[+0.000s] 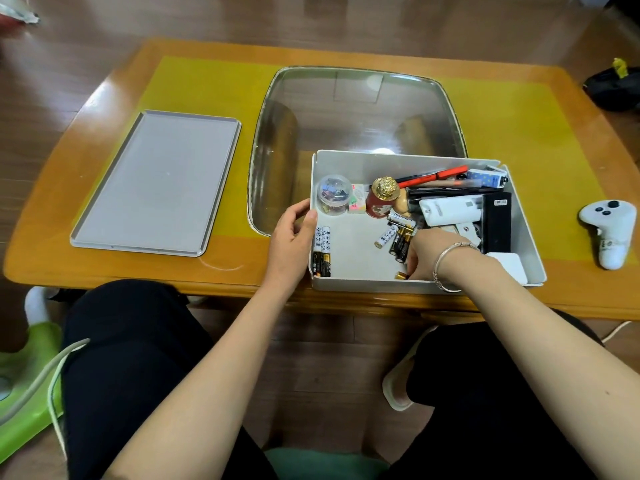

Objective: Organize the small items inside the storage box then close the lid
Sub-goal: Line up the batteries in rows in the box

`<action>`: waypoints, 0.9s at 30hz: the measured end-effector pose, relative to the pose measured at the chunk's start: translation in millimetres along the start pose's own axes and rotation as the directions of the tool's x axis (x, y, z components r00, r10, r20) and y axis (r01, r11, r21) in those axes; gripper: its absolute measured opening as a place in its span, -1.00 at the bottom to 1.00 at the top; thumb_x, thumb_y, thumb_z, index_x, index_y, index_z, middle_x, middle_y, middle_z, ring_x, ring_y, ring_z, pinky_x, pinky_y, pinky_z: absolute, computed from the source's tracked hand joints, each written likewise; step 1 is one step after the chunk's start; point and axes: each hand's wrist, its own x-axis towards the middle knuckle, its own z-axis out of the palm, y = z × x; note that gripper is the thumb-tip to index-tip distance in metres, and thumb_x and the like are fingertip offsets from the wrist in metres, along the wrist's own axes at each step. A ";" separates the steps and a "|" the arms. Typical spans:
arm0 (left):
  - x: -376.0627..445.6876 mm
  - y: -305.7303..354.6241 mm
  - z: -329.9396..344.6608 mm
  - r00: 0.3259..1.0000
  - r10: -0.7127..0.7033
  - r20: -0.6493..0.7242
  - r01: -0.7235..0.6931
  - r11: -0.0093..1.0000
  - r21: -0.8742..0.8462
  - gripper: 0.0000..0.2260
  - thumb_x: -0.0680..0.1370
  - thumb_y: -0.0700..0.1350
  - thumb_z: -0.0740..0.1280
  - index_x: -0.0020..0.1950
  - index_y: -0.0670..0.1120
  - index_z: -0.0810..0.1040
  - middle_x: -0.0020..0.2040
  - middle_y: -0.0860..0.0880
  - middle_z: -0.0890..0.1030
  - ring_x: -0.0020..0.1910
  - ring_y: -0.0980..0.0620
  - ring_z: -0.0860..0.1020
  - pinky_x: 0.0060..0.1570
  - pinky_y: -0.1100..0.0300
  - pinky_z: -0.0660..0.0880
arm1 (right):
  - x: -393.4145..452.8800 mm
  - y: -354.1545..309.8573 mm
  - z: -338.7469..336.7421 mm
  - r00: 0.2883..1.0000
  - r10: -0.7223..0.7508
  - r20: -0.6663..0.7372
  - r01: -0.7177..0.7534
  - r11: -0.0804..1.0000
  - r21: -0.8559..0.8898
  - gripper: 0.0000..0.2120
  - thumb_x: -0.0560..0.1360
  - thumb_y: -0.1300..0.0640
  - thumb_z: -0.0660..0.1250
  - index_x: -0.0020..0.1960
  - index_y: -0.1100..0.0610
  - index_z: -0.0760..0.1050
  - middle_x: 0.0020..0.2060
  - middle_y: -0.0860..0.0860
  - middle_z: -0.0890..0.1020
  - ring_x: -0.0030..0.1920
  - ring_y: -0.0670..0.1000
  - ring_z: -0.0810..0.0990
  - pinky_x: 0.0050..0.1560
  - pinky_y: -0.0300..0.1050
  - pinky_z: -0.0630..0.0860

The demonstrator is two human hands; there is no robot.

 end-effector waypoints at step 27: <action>0.8 -0.7 -0.4 1.000 0.005 0.000 -0.005 1.000 0.022 -0.72 0.62 0.00 0.21 0.32 -0.01 0.46 0.15 0.11 0.55 0.12 0.21 0.51 -0.01 0.33 0.49 | 18.4 -48.1 -1.1 0.987 -0.059 -0.150 0.153 0.634 0.758 -0.90 0.46 0.17 0.37 -0.04 0.13 0.49 -0.40 0.08 0.59 -0.58 -0.06 0.54 -0.59 -0.20 0.50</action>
